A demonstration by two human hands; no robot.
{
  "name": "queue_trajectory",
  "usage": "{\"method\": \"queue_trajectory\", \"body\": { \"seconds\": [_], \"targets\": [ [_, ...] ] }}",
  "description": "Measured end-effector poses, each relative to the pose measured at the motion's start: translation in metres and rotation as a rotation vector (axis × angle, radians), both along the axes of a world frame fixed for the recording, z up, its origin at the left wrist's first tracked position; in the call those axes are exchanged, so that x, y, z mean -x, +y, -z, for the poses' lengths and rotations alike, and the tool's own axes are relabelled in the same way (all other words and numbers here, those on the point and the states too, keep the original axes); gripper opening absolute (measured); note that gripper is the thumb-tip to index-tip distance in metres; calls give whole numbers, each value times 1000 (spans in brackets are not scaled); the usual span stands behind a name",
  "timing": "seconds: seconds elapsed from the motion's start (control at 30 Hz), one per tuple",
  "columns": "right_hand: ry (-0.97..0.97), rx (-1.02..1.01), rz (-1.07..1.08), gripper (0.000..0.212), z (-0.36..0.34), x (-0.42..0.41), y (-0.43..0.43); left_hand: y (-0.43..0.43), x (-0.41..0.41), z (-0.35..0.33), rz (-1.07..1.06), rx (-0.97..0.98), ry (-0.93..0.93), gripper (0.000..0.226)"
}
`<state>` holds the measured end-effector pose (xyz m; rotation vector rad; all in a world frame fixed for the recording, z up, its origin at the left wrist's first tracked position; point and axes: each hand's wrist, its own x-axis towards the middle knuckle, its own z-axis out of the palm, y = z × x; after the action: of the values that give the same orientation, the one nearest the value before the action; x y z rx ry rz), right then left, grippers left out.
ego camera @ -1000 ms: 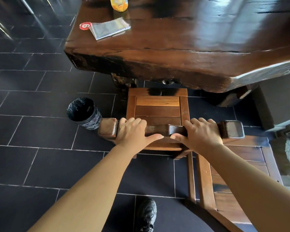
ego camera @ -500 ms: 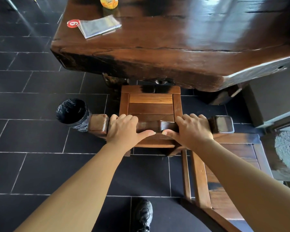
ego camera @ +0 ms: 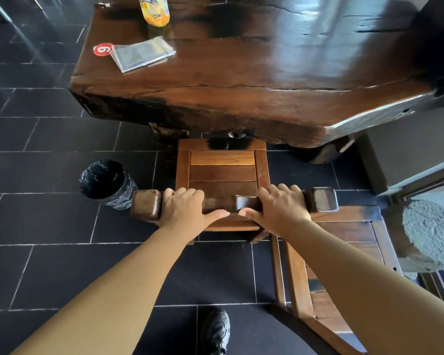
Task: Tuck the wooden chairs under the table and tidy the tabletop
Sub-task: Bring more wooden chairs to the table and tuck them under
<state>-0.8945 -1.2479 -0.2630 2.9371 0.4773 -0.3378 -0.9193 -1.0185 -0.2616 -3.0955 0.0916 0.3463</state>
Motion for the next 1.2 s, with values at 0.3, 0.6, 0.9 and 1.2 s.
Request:
{"method": "queue_trajectory", "body": {
  "seconds": [0.3,0.6,0.9,1.2],
  "targets": [
    [163,-274,164,63,-48,27,18,-5,14,-56,-12,115,184,79],
    [185,-370,159,59,-128,96,-6,2,73,-153,27,219,94,49],
    [73,-434,207,58,-185,131,-24,-16,103,-195,-2,283,28,59],
    [22,-505,261,54,-198,133,-63,-67,109,-200,107,340,44,61]
  ]
}}
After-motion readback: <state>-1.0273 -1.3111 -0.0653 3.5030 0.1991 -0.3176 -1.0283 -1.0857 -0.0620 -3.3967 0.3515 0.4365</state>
